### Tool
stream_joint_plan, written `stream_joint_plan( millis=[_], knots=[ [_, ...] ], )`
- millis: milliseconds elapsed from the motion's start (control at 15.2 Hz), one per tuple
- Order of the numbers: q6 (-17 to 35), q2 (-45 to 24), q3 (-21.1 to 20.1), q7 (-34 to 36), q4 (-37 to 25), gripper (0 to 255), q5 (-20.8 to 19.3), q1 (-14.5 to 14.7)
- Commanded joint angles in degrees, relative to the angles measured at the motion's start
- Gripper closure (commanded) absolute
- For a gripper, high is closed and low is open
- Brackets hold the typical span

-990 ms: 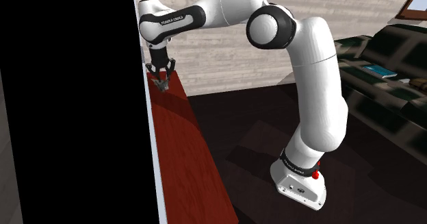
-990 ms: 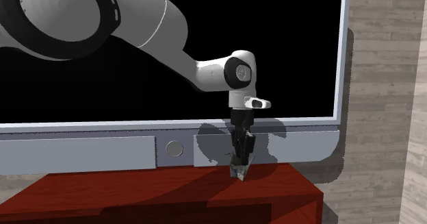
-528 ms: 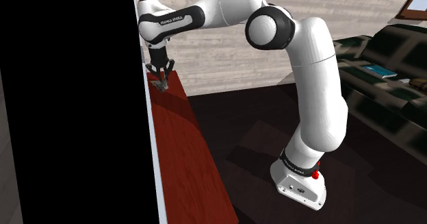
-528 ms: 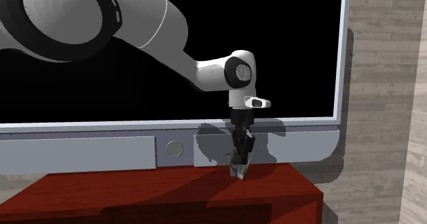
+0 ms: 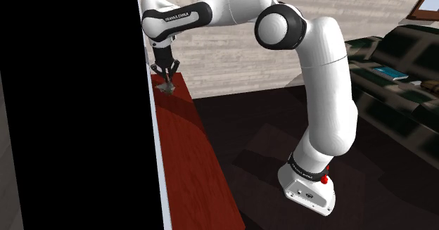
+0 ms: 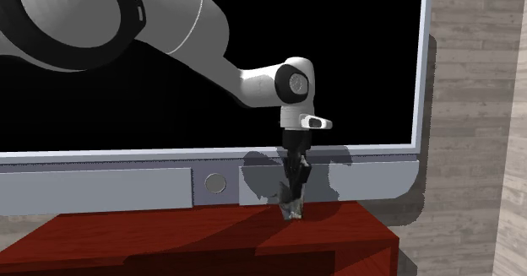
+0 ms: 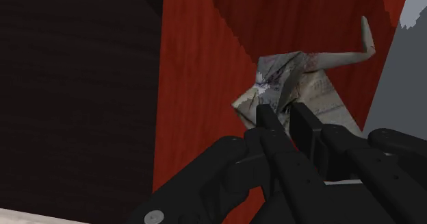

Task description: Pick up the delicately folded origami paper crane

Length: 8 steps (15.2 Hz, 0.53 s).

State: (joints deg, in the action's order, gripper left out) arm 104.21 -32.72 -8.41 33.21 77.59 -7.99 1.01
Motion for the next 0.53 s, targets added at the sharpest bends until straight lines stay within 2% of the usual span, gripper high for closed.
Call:
stream_joint_plan(
  millis=[0, 462],
  knots=[
    [-1.25, 0.19, -0.18, -0.14, -0.78, 255, 0.18, 0.14],
    [-6.23, 0.87, -0.58, -0.45, -5.08, 255, 0.22, 0.10]
  ],
)
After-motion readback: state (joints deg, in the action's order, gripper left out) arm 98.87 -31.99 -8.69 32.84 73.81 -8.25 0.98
